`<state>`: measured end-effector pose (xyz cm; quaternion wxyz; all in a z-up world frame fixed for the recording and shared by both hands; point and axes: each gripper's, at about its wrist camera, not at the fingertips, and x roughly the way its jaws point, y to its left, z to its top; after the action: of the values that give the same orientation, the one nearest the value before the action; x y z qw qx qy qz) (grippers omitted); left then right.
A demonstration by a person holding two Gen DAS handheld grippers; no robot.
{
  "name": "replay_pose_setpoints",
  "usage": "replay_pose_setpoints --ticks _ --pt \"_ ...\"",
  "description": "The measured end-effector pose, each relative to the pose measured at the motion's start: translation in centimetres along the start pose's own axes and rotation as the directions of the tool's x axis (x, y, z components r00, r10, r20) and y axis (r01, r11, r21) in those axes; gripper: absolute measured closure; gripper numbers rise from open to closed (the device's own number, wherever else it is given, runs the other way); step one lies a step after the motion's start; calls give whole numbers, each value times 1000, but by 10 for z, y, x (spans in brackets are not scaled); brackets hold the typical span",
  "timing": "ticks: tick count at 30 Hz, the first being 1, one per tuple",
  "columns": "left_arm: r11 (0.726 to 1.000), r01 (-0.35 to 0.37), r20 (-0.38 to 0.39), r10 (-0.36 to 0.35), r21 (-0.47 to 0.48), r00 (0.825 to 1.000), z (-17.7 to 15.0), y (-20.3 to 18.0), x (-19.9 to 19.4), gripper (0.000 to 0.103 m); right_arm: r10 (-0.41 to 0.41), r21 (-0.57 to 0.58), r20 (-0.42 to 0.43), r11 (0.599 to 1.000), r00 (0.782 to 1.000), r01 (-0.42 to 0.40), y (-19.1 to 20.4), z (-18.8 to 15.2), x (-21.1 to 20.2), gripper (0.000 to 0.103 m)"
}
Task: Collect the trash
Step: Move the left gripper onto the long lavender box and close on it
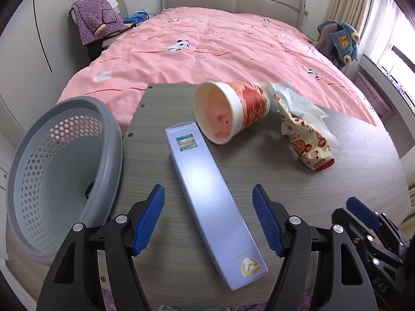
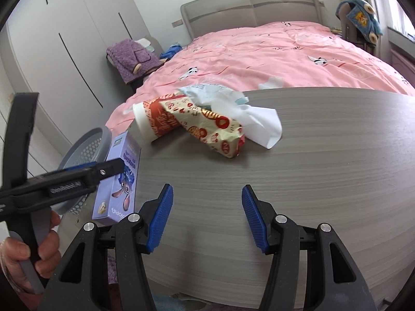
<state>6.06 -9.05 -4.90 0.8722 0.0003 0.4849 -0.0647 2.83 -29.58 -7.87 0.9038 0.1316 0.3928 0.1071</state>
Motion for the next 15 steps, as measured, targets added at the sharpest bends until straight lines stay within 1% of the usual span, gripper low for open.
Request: replay_pose_setpoints --ticks 6,9,11,13,15 --pt "1000 -27 -23 27 -3 999 0 -1 15 36 -4 15 14 1000 1000 4 -6 2 1 49" --pt "1000 -26 -27 26 -8 999 0 1 20 36 -9 17 19 1000 1000 8 -8 7 3 49" --pt "1000 -24 -30 23 -12 999 0 2 24 42 -10 16 24 1000 1000 10 -8 10 3 49" --pt "1000 -15 -43 14 -14 999 -2 5 27 55 -11 14 29 1000 1000 11 -7 12 3 49" --pt "1000 -10 -52 10 -12 999 -4 6 30 60 -12 10 32 1000 999 11 -5 14 4 49"
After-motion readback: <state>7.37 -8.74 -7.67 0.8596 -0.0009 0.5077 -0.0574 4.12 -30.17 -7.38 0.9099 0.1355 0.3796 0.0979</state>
